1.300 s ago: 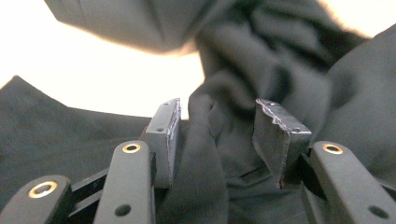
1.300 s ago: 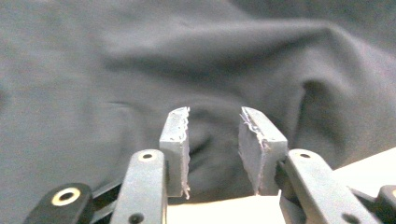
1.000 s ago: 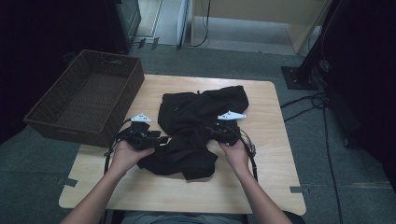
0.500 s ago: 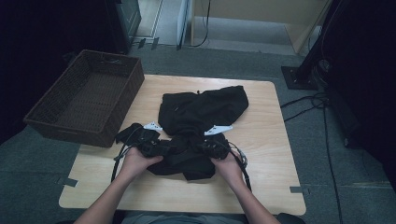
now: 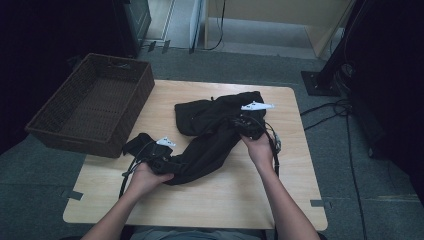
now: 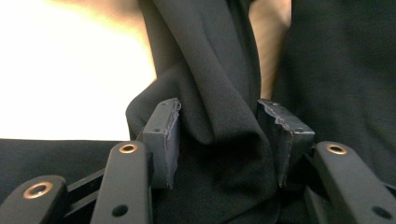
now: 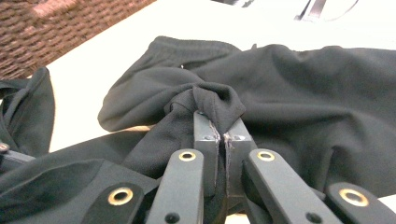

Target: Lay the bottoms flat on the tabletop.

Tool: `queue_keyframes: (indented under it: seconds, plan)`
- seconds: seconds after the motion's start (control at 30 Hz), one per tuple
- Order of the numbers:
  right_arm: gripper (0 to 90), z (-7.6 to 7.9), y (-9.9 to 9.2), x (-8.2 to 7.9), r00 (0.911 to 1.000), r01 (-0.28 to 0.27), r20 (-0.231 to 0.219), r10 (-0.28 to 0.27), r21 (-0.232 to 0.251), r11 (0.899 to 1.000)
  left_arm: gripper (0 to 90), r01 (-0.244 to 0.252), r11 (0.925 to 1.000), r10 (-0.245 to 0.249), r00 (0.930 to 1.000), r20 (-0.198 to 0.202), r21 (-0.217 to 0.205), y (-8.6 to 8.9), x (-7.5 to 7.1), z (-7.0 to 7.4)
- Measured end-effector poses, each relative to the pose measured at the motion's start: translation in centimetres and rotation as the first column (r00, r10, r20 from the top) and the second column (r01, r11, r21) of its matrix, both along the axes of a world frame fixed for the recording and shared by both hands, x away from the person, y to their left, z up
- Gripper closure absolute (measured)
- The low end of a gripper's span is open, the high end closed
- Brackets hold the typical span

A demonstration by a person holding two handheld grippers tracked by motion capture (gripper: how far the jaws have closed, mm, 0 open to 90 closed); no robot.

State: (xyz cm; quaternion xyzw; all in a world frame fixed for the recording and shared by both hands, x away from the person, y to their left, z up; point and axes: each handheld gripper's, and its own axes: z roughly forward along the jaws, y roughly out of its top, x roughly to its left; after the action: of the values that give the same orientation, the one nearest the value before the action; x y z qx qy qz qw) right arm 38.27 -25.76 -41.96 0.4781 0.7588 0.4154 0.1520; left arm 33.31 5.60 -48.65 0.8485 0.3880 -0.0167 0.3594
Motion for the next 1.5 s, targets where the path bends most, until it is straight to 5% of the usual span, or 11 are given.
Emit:
queue_keyframes:
  seconds: [0.17,0.2,0.37,0.8,0.9,0.97,1.1,1.2,1.23,1.37,1.5]
  plan:
    - [81.0,-1.2,0.6,0.0,0.9997,-0.012,-0.023,0.012,-0.015,1.0,46.5,-0.01,0.9991,0.012,0.999,0.042,-0.04,-0.3,0.6,2.0]
    - [66.2,-1.4,0.7,0.0,0.9997,-0.007,-0.022,0.007,0.002,1.0,45.9,-0.002,0.999,0.004,0.9988,0.048,-0.045,-0.4,0.7,2.6]
    - [48.6,0.0,0.2,-1.7,0.9996,-0.015,0.024,0.014,0.023,1.0,44.6,0.037,0.9975,-0.033,0.9967,0.074,-0.06,-2.0,1.2,4.5]
    - [46.5,-2.3,-2.0,-5.9,0.9994,0.022,-0.028,-0.02,0.04,0.999,45.5,0.129,0.9909,-0.127,0.9909,0.044,-0.039,-7.0,1.8,3.9]
    - [43.5,-3.5,-1.9,-6.6,0.9981,0.036,-0.052,-0.033,0.043,0.998,55.6,0.147,0.989,-0.147,0.989,0.013,-0.012,-7.8,2.3,3.2]
    - [40.6,-4.3,-1.9,-7.0,0.9973,0.049,-0.057,-0.047,0.041,0.998,76.6,0.154,0.9881,-0.154,0.9881,0.001,0.0,-8.1,2.6,2.6]
    - [36.1,-6.3,-1.2,-7.6,0.9924,0.056,-0.115,-0.044,0.106,0.993,88.8,0.146,0.9891,-0.146,0.9892,0.006,-0.017,-8.3,2.8,1.6]
    - [44.3,-7.3,-0.5,-7.1,0.9864,0.042,-0.163,-0.019,0.14,0.989,89.3,0.142,0.9899,-0.142,0.9896,0.027,-0.008,-8.1,2.9,1.7]
    - [61.5,-8.1,0.0,-6.9,0.9791,0.018,-0.203,0.015,0.156,0.988,89.6,0.114,0.9935,-0.114,0.9919,0.057,-0.003,-7.3,3.1,2.3]
    - [87.0,-8.5,0.4,-7.1,0.973,-0.029,-0.225,0.05,0.096,0.995,89.8,0.048,0.9988,-0.047,0.996,0.076,-0.006,-4.6,3.9,3.2]
    - [89.2,-8.4,-0.3,-7.3,0.9764,-0.028,-0.213,0.037,0.042,0.999,89.8,0.007,1.0,-0.007,0.9966,0.082,-0.003,-2.5,4.1,3.5]
